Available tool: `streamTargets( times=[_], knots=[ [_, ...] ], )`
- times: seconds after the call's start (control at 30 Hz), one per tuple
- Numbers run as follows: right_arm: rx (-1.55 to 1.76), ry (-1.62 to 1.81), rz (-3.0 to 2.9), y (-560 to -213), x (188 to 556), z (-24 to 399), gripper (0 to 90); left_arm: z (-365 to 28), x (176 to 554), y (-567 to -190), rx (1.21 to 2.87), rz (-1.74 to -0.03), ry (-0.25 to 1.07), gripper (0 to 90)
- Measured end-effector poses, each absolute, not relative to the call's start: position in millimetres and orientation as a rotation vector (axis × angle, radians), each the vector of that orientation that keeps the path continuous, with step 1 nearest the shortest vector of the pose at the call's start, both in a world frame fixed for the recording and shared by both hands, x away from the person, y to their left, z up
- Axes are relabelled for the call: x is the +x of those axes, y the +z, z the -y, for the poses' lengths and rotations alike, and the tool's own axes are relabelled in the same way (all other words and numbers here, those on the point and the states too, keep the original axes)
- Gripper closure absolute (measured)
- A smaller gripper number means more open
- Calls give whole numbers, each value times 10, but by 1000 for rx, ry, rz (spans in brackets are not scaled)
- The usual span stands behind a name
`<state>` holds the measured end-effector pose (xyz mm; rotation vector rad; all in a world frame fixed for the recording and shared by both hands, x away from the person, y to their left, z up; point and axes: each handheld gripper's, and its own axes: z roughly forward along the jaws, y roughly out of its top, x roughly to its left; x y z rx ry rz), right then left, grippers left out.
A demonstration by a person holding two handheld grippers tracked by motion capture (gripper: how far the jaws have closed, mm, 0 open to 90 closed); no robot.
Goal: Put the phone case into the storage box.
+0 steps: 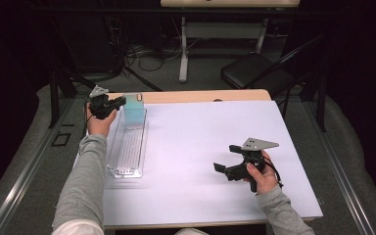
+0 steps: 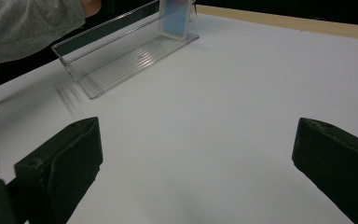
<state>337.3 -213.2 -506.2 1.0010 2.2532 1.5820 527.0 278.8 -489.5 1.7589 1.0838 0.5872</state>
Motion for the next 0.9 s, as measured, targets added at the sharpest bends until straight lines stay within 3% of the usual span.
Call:
streamTargets(
  times=[0.63, 0.9],
  knots=[
    [1004, 1577, -2262, -5070, 3380, 2134, 13, -2858, 5293, -4935, 1755, -1160, 597, 803],
    [1002, 1579, -2261, -5072, 3380, 2132, 16, -2857, 5294, -4938, 1752, -1173, 596, 727]
  ],
)
